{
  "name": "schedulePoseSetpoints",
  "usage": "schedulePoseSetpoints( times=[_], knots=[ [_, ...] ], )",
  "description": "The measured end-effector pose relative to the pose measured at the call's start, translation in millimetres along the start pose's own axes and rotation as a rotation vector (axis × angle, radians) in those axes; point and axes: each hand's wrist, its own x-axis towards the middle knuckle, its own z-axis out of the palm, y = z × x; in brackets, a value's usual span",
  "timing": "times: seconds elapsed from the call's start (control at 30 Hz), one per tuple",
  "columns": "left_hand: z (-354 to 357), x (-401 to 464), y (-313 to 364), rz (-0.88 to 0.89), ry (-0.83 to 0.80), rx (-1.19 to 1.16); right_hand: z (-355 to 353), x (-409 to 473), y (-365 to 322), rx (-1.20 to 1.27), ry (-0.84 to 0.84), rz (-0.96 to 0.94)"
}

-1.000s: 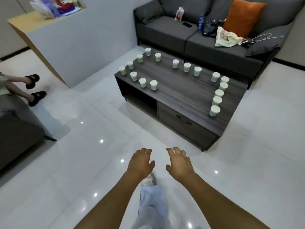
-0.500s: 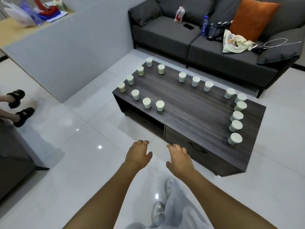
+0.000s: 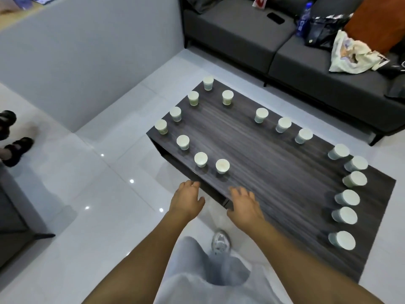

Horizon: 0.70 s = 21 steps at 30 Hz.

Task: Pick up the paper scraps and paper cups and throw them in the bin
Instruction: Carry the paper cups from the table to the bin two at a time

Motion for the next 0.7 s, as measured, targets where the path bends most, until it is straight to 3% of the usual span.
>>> schedulePoseSetpoints(
  times=[0.23, 0.4, 0.7],
  knots=[
    [-23.3, 84.9, -23.1, 0.006, -0.071, 0.014, -21.5, 89.6, -22.4, 0.032, -0.053, 0.087],
    [-33.6, 155.1, -46.7, 0.077, -0.137, 0.095, -25.1, 146.0, -30.0, 0.110, -0.062, 0.265],
    [3.2, 265.9, -65.9, 0.202, -0.258, 0.197, 7.0, 246.4, -17.4, 0.158, -0.109, 0.377]
  ],
)
